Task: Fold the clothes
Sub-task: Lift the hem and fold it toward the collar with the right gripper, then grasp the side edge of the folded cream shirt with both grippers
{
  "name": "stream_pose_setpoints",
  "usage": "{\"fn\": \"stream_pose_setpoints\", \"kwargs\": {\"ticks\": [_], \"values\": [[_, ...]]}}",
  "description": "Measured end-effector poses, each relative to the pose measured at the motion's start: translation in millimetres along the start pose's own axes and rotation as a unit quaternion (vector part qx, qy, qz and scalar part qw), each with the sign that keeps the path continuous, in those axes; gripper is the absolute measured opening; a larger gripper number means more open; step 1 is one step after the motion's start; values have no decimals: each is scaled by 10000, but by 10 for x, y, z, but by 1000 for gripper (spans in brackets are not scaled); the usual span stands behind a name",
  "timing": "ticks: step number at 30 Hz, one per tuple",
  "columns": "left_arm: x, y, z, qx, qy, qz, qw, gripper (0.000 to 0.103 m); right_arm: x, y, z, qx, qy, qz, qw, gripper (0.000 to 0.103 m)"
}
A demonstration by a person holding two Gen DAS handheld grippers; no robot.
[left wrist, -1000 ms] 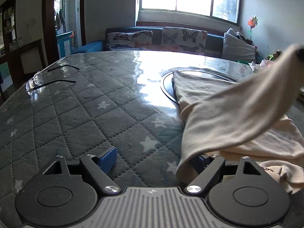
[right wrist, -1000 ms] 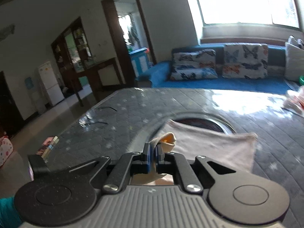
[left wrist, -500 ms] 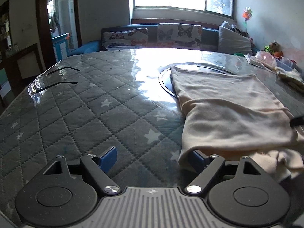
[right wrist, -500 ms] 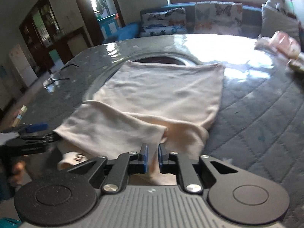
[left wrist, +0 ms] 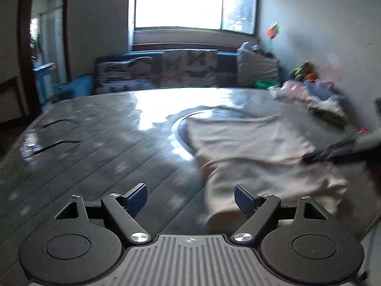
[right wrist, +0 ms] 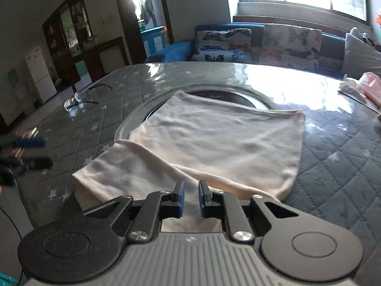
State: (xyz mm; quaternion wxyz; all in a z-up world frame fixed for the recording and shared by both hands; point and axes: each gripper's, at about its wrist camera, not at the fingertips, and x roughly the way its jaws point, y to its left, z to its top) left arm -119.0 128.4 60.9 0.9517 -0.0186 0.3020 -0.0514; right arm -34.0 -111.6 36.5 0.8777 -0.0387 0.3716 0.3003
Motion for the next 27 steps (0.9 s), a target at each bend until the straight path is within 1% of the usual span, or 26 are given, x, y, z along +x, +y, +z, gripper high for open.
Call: {"fn": "stream_pose_setpoints", "kwargs": {"ticks": [1, 3, 4, 5, 6, 8, 10, 11, 14, 17, 20, 23, 24, 27], "values": [[74, -58, 47, 52, -17, -113, 9999, 78, 43, 18, -10, -72, 33, -30, 10000, 12], [228, -176, 134, 163, -40, -330, 9993, 78, 89, 21, -25, -121, 85, -52, 9999, 12], [325, -235, 161, 221, -5, -409, 9989, 76, 109, 13, -34, -114, 113, -59, 9999, 12], [434, -291, 186, 266, 66, -474, 9985, 71, 129, -4, -43, -87, 142, -77, 9998, 12], [540, -341, 209, 310, 143, -539, 9980, 69, 144, -22, -51, -80, 167, -96, 9998, 12], [713, -403, 232, 347, 267, -595, 9973, 64, 151, -59, -63, -67, 190, -111, 9997, 12], [863, -442, 241, 343, 373, -615, 9968, 62, 136, -72, -64, -73, 172, -118, 9998, 12], [908, -439, 236, 311, 421, -631, 9966, 58, 118, -69, -59, -96, 138, -122, 9998, 12], [989, -448, 202, 420, 490, -686, 9956, 58, 112, -78, -56, -149, 104, -85, 9998, 15], [1092, -399, 145, 434, 627, -628, 9951, 58, 157, -117, -75, -172, 144, -90, 9997, 15], [1081, -348, 142, 378, 615, -647, 9953, 58, 137, -144, -81, -112, 95, -34, 9999, 15], [1075, -364, 148, 439, 625, -625, 9951, 58, 73, -91, -72, -262, -7, -1, 9997, 16], [1071, -373, 151, 461, 623, -617, 9951, 58, 72, -74, -75, -330, -23, 6, 9995, 18], [994, -385, 163, 505, 556, -659, 9950, 58, 149, -70, -123, -408, 104, -28, 9991, 19]]}}
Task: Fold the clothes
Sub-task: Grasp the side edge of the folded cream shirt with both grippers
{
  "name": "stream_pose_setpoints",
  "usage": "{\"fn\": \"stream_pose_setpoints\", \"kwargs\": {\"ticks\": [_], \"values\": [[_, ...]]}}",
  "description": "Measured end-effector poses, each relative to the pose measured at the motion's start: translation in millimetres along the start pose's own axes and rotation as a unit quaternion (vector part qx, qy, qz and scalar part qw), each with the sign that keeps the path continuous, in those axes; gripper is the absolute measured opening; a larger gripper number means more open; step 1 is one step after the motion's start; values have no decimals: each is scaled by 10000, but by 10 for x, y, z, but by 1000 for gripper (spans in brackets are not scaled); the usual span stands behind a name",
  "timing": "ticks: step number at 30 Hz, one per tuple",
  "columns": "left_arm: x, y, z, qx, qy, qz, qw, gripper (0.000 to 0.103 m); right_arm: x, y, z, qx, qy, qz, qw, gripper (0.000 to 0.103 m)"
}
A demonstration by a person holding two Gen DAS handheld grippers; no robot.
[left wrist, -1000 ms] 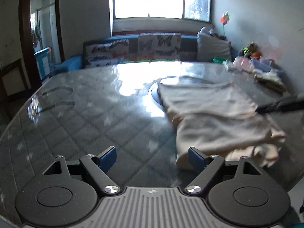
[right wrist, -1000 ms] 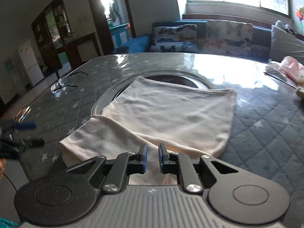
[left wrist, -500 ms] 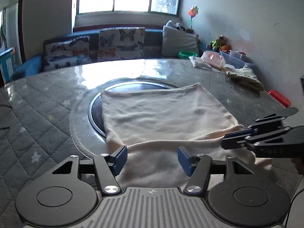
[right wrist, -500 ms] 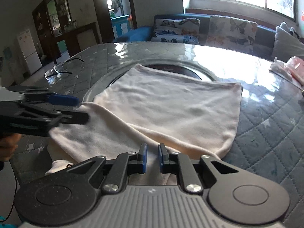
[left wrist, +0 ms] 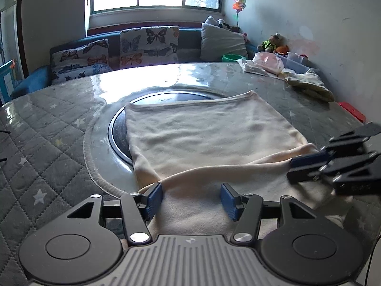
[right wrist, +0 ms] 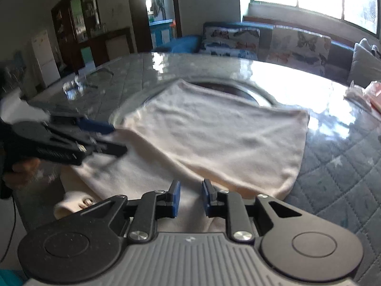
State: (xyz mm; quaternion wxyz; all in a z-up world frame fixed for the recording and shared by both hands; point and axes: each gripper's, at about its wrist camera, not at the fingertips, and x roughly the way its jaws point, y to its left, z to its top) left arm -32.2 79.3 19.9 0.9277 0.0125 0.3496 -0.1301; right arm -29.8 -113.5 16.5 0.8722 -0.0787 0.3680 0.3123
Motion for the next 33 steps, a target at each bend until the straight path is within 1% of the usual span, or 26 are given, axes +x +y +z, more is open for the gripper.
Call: {"fn": "stream_pose_setpoints", "kwargs": {"ticks": [2, 3, 4, 5, 7, 10, 14, 16, 19, 21, 22, 24, 25, 26, 27, 29, 30, 33], "values": [[-115, -7, -13, 54, -64, -80, 9999, 61, -47, 8, -15, -15, -43, -10, 10000, 20], [-189, -20, -33, 106, -90, -132, 9998, 63, -85, 18, -18, -29, -62, -16, 10000, 23], [-267, -42, -62, 183, -114, -191, 9996, 67, -126, 30, -23, -62, -79, -20, 9999, 28], [-338, -79, -101, 286, -130, -249, 9992, 73, -177, 48, -31, -124, -90, -25, 9999, 30], [-465, -193, -208, 565, -138, -356, 9977, 78, -284, 111, -68, -355, -82, -45, 9993, 31], [-654, -364, -367, 984, -150, -516, 9937, 83, -408, 191, -149, -606, -27, -83, 9981, 33], [-756, -591, -571, 1596, -184, -511, 9857, 83, -565, 285, -293, -894, 84, -172, 9958, 37], [-724, -662, -641, 1868, -190, -426, 9813, 83, -623, 333, -362, -1080, 128, -235, 9938, 44], [-656, -733, -726, 2201, -198, -288, 9748, 82, -670, 410, -462, -1355, 216, -323, 9900, 45], [-624, -739, -752, 2271, -240, -248, 9733, 78, -685, 463, -530, -1557, 238, -341, 9869, 47], [-614, -743, -766, 2307, -264, -235, 9724, 75, -689, 490, -562, -1659, 241, -360, 9852, 50], [-605, -754, -796, 2391, -309, -231, 9702, 69, -679, 535, -618, -1836, 243, -411, 9818, 51], [-595, -766, -808, 2427, -340, -223, 9692, 61, -667, 560, -645, -1933, 242, -428, 9799, 51], [-587, -776, -816, 2446, -365, -216, 9687, 50, -656, 577, -662, -2009, 234, -446, 9783, 51], [-577, -779, -813, 2425, -370, -221, 9692, 44, -647, 594, -681, -2087, 222, -464, 9766, 51], [-563, -771, -778, 2313, -354, -250, 9719, 20, -635, 628, -724, -2255, 163, -502, 9728, 53], [-559, -765, -754, 2251, -361, -255, 9733, 18, -634, 644, -740, -2352, 102, -536, 9704, 56], [-558, -727, -627, 2048, -485, -276, 9772, 17, -631, 700, -793, -2718, -96, -653, 9601, 58]]}}
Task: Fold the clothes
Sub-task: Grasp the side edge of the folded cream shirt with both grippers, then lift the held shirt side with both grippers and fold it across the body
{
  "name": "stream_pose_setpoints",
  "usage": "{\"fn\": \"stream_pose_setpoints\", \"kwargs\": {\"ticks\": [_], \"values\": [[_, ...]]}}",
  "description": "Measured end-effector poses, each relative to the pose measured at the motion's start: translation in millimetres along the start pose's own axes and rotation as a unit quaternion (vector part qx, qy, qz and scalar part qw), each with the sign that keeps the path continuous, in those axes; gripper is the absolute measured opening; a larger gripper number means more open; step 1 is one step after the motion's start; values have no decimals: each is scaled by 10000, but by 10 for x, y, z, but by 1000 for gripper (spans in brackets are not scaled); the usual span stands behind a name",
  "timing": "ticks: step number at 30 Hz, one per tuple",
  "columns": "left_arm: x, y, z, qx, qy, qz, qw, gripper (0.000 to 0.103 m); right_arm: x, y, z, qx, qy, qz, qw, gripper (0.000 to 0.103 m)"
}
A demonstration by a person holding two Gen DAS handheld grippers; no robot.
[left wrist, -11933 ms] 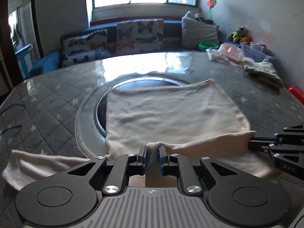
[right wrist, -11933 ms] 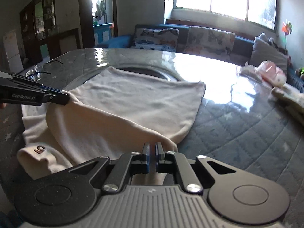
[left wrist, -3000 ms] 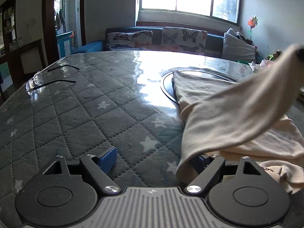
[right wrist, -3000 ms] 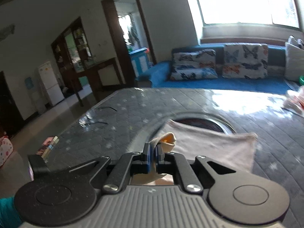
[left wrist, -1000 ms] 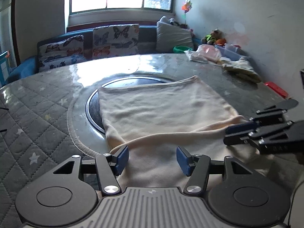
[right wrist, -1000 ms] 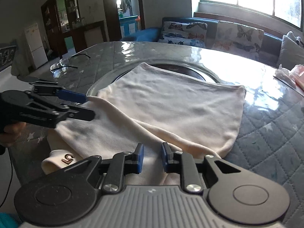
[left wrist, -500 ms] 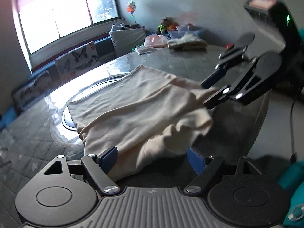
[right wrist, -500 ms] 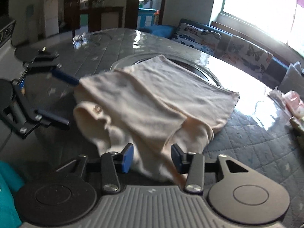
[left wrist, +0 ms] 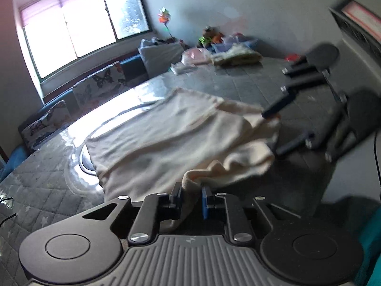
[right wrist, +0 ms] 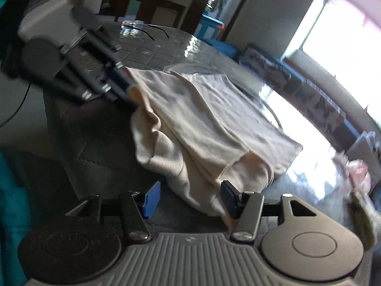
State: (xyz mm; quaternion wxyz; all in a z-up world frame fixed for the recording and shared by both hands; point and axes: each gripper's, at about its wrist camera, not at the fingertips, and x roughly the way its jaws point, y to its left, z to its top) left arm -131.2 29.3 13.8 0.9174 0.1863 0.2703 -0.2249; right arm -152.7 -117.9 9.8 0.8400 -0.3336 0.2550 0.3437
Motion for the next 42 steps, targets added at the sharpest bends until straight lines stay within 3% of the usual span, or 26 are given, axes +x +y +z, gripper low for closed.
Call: {"fn": "stream_pose_setpoints", "kwargs": {"ticks": [6, 9, 10, 12, 13, 16, 23, 24, 25, 26, 29, 38, 42], "values": [[80, 171, 168, -305, -50, -126, 9994, 17, 81, 104, 43, -513, -333, -110, 9981, 52], [115, 211, 184, -370, -3, -129, 9992, 21, 187, 1, 124, -193, -306, 111, 9993, 18], [107, 206, 171, -339, -12, -121, 9994, 22, 204, -55, 148, -17, -301, 182, 9994, 16], [63, 175, 123, -222, -56, -99, 9997, 34, 232, -167, 196, 336, -293, 328, 9985, 13], [40, 160, 97, -160, -79, -81, 9998, 46, 230, -225, 213, 516, -295, 416, 9974, 12], [-6, 106, 10, 59, -90, 21, 9999, 58, 213, -401, 254, 963, -312, 574, 9932, 12], [111, 42, -108, 513, 45, 254, 9984, 62, 208, -572, 305, 1463, -370, 709, 9860, 12], [147, 52, -112, 539, 59, 285, 9981, 61, 208, -568, 307, 1466, -382, 699, 9860, 12], [179, 71, -120, 547, 86, 316, 9980, 51, 212, -562, 308, 1467, -391, 683, 9860, 12], [204, 94, -125, 519, 118, 325, 9981, 32, 220, -555, 308, 1461, -395, 656, 9863, 11], [207, 170, -125, 309, 160, 275, 9990, 12, 198, -512, 286, 1443, -469, 592, 9866, 10], [-161, 143, -127, 124, -12, 211, 9997, 6, -110, -337, 276, 1193, -833, 550, 9878, 8], [-401, 75, -146, 160, -34, 149, 9998, 6, -348, -206, 282, 972, -858, 752, 9887, 8]]}}
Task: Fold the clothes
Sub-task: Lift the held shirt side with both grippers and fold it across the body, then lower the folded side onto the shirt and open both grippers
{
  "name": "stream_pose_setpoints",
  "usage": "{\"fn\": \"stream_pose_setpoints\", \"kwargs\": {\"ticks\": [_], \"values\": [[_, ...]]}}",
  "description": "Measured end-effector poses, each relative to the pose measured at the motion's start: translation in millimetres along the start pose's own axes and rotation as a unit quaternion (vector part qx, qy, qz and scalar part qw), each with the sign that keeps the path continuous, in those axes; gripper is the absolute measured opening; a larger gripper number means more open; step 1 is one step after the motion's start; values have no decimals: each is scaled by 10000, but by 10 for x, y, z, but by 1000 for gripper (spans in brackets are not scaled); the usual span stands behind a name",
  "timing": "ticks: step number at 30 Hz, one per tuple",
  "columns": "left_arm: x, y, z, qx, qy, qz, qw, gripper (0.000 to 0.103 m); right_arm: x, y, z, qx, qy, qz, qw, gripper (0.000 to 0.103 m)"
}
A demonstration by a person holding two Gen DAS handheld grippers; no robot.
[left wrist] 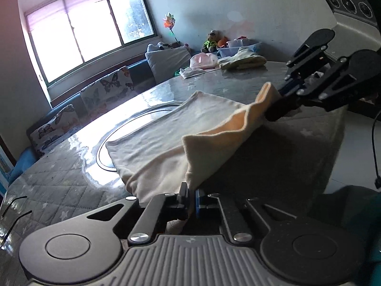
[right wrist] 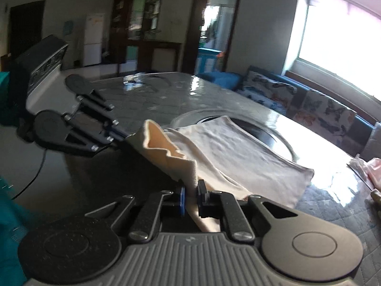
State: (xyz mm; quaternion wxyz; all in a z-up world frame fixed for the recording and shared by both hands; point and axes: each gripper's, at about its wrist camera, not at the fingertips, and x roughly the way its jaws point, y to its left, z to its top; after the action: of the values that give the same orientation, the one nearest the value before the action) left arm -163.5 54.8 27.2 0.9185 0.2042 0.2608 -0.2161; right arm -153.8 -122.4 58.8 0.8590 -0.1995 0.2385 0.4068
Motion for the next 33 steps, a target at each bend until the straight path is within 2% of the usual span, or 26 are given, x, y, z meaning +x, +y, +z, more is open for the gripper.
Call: {"fn": "stream_pose_setpoints", "kwargs": {"ticks": [4, 7, 12, 18, 23, 28, 33], "values": [[-377, -86, -27, -45, 2, -167, 9999, 6, -276, 197, 9, -112, 139, 342, 9993, 8], [-587, -149, -27, 8, -14, -133, 9999, 6, -509, 312, 70, -161, 180, 620, 9978, 8], [-525, -108, 92, -8, -139, 25, 9999, 6, -584, 231, 267, -100, 171, 656, 9976, 8], [-87, 175, 410, 41, -339, 201, 9992, 6, -364, -284, 452, 414, 89, 350, 9985, 8], [444, 362, 706, 159, -284, 268, 9991, 6, -83, -825, 530, 851, 66, 1, 9964, 8], [1108, 468, 829, 155, 162, 343, 9992, 7, 380, -1300, 458, 1409, 250, -294, 9893, 9], [1622, 548, 755, -20, 663, 337, 9972, 10, 809, -1492, 213, 1759, 504, -473, 9820, 10]]}}
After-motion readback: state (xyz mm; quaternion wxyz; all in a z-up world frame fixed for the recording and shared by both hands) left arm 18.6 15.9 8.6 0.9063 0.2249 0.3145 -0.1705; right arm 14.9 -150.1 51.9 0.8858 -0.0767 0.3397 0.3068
